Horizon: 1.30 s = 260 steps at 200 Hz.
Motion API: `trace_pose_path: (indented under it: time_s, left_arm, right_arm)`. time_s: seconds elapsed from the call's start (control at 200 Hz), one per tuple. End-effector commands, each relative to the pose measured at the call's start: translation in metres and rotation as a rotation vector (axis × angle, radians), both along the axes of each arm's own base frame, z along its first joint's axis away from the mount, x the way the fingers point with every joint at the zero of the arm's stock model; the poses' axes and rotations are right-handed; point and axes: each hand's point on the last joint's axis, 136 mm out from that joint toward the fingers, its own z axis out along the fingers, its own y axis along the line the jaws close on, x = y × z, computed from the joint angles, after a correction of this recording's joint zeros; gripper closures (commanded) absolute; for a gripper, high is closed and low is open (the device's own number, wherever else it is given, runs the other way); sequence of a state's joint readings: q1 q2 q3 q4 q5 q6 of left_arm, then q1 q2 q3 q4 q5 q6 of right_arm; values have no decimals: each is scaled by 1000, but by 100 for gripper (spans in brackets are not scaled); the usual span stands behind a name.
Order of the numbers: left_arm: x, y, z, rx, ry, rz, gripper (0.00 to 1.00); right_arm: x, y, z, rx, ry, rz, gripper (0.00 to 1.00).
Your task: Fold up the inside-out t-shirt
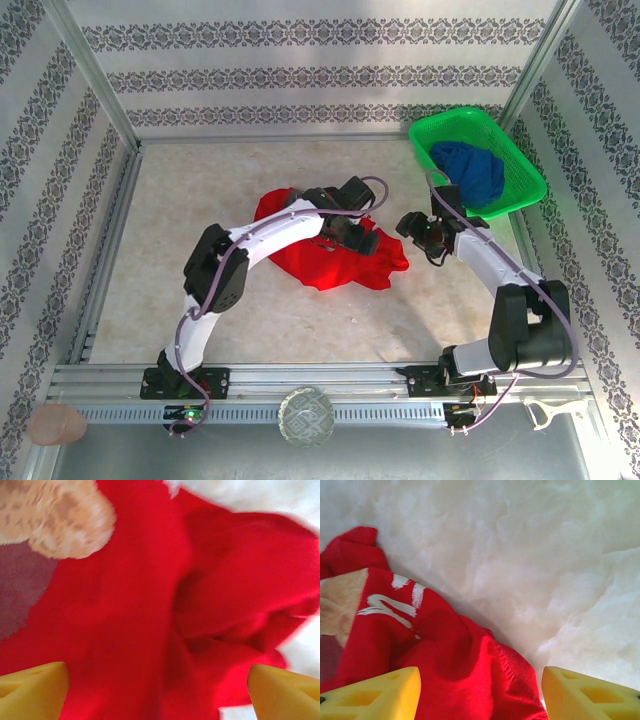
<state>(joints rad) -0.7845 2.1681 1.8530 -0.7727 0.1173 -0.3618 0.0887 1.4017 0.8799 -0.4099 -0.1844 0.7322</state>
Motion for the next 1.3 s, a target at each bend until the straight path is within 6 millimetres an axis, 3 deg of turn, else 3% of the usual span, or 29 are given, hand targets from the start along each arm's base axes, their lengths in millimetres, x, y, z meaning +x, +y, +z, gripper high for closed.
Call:
trace_pose_path:
  time_s: [0.0,0.145,0.23,0.29,0.38,0.58,0.779,0.849,1.039,1.159,1.294]
  left_arm:
    - [2,26,-4,140,-7,36,12]
    - [5,33,-19,198,6,55,25]
    - [10,38,-20,221,-7,76,55]
    - [15,42,-9,217,-33,99,78]
    - [23,48,20,187,-94,119,94]
    - [24,57,97,71,-241,67,100]
    - [11,68,143,-51,-321,12,100]
    - [7,72,148,-77,-327,9,100]
    - [-2,77,151,-118,-334,-1,100]
    - [-3,79,149,-121,-328,3,100]
    - [-2,81,153,-140,-337,16,100]
  right_arm:
    - [-1,3,13,50,-36,-27,35]
    - [-5,6,19,83,-52,-36,35]
    - [-7,12,22,111,-61,-15,35]
    - [-8,18,25,127,-66,14,35]
    - [-10,26,29,137,-80,59,35]
    - [-3,56,48,143,-152,202,35]
    - [11,101,91,91,-311,406,26]
    - [14,113,105,57,-372,449,21]
    - [20,146,128,52,-466,567,19]
    - [16,158,134,45,-518,600,19]
    - [1,156,127,25,-537,610,20]
